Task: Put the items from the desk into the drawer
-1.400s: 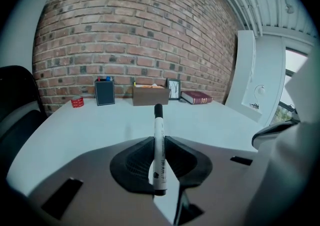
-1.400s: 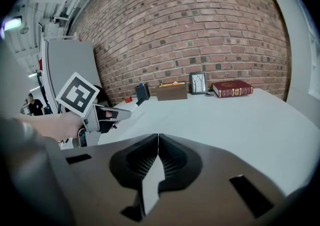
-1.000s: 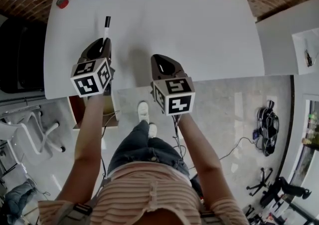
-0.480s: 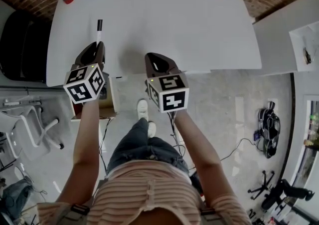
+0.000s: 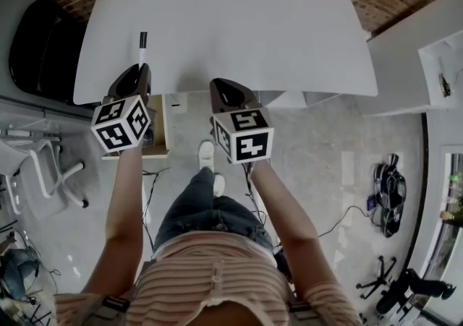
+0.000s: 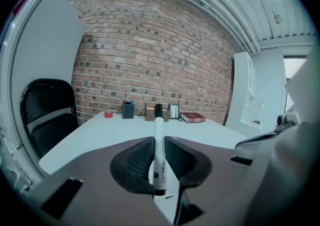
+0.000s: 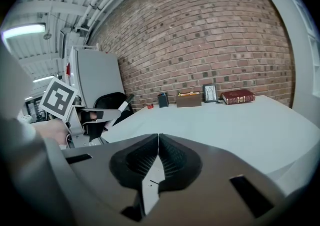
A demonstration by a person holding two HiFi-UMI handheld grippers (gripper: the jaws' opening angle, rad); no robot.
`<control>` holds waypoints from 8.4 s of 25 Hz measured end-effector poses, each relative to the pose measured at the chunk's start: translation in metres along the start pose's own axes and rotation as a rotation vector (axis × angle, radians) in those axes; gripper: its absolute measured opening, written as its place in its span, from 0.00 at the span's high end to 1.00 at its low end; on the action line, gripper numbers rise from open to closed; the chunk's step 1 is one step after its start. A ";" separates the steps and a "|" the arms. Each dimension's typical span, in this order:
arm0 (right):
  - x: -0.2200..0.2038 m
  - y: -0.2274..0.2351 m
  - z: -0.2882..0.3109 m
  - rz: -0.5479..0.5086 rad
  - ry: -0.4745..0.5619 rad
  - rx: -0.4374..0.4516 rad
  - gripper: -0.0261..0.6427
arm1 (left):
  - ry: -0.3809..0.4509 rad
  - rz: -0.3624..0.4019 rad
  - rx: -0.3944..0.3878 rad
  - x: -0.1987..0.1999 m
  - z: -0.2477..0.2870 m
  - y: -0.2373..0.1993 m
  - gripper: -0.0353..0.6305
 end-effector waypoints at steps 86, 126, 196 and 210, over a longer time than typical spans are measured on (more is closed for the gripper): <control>-0.260 -0.229 0.118 0.023 -0.401 0.033 0.94 | -0.476 -0.298 -0.079 -0.329 -0.052 -0.209 0.84; -0.306 -0.248 0.216 0.033 -0.534 0.077 0.94 | -0.567 -0.508 0.072 -0.404 0.019 -0.264 0.84; -0.239 -0.247 0.203 0.084 -0.406 0.061 0.94 | -0.463 -0.332 -0.032 -0.325 -0.012 -0.249 0.93; -0.169 -0.254 0.160 0.114 -0.240 0.090 0.94 | -0.173 -0.221 -0.132 -0.211 -0.073 -0.213 0.93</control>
Point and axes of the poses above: the fingertips, and each gripper's own axes: z forward along the fingers, y to its right, x out of its top, the point moved 1 cm from there along -z, backward along the fingers, and after that the axes turned 8 degrees about -x, right-handed, at the moved point
